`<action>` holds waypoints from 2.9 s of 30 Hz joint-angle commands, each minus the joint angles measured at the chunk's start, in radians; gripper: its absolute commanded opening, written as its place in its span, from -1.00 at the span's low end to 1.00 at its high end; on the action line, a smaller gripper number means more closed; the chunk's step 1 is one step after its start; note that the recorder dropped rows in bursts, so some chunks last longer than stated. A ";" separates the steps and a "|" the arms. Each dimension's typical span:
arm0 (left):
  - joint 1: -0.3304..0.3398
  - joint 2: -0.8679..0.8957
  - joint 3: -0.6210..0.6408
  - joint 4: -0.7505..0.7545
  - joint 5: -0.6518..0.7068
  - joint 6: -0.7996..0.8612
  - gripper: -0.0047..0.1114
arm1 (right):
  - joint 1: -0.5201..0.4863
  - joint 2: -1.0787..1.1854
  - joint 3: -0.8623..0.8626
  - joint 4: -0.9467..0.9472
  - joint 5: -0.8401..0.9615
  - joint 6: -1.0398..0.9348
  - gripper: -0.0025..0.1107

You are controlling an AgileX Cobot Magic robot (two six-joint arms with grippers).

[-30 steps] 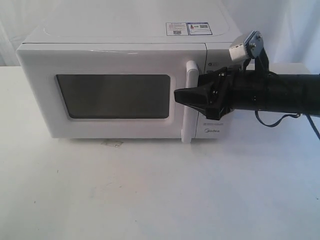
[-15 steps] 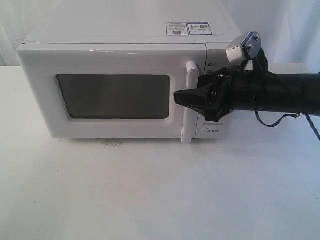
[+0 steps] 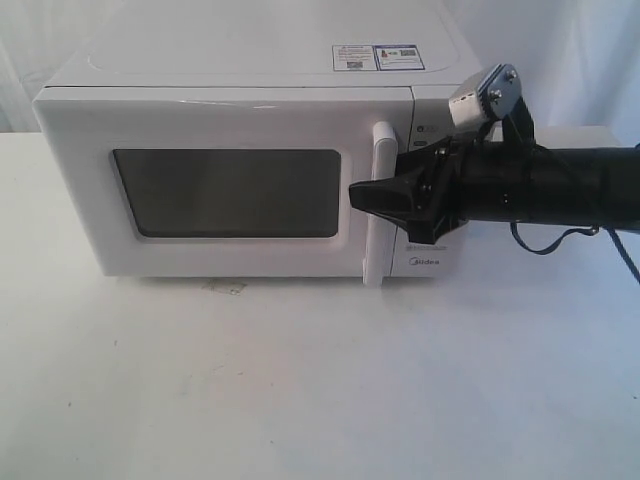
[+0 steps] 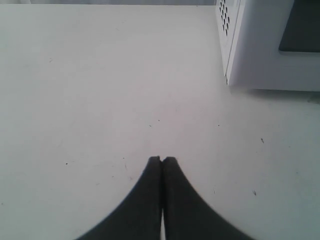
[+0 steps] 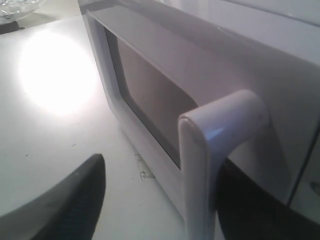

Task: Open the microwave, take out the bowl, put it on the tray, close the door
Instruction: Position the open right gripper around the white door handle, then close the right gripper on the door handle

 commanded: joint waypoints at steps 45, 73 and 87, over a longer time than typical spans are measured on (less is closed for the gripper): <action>0.003 -0.004 0.004 0.000 -0.002 -0.004 -0.92 | 0.007 -0.185 0.039 -0.171 -0.135 0.038 -0.08; 0.003 -0.004 0.004 0.000 -0.002 -0.004 -0.92 | 0.007 -0.157 0.039 -0.148 -0.197 -0.026 0.00; 0.003 -0.004 0.004 0.000 -0.002 -0.004 -0.92 | 0.007 -0.157 0.039 -0.141 -0.235 -0.026 0.00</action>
